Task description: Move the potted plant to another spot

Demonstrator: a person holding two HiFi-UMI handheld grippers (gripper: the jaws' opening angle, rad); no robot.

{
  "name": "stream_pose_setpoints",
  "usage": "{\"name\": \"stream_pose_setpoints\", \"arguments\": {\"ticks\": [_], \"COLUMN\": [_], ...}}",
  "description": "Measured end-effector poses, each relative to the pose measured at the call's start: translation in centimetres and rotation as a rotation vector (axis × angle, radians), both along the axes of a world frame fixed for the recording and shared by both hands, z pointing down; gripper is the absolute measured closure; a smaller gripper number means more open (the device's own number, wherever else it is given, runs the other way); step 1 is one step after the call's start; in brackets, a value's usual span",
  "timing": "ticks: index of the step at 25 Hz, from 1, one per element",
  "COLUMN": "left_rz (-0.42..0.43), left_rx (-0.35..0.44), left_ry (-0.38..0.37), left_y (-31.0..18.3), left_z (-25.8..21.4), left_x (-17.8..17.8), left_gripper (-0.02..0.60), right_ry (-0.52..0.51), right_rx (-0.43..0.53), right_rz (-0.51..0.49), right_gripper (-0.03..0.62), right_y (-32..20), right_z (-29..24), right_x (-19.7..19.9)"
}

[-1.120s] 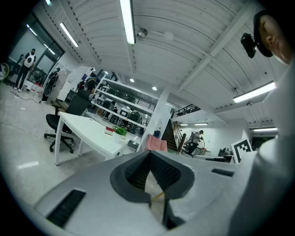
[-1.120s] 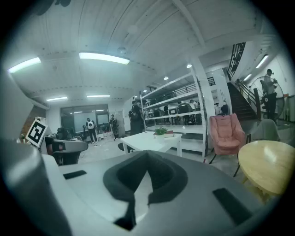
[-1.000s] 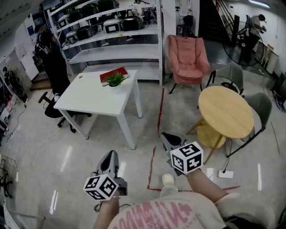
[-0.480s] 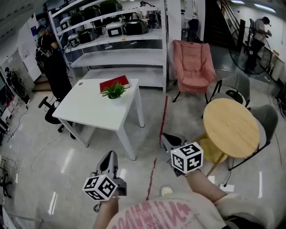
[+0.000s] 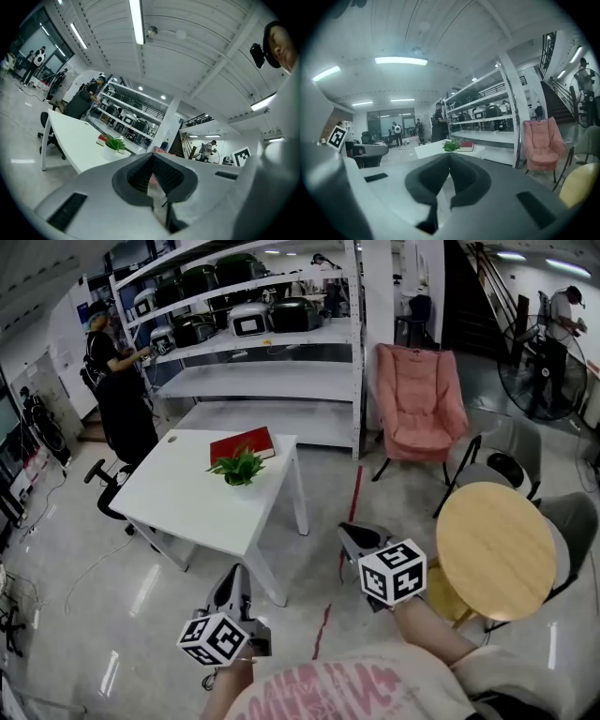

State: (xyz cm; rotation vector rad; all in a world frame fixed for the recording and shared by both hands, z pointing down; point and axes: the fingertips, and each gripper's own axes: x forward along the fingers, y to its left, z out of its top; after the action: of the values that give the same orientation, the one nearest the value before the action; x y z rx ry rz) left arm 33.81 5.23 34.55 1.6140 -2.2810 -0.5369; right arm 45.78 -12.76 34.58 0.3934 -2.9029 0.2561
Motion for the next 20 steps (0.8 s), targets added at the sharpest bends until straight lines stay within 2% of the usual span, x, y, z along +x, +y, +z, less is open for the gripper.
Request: {"name": "stream_pose_setpoints", "arguments": {"ticks": [7,13,20], "left_rz": [-0.028,-0.048,-0.035], "left_rx": [0.029,-0.007,-0.029], "left_ry": [0.011,0.049,0.081], "left_y": [-4.1,-4.5,-5.3], "left_z": [0.7,2.9,4.5], "left_x": [-1.2,-1.9,-5.1], "left_gripper": [0.579,0.580,0.580], "right_ry": [-0.006,0.036,0.079], "right_rx": [-0.010,-0.063,-0.095], "right_rz": [-0.030,-0.038,-0.030], "right_gripper": [0.588,0.588,0.588], "right_y": [-4.1,-4.9,-5.1], "right_z": [0.7,3.5,5.4], "right_x": [-1.4,-2.4,-5.1]}}
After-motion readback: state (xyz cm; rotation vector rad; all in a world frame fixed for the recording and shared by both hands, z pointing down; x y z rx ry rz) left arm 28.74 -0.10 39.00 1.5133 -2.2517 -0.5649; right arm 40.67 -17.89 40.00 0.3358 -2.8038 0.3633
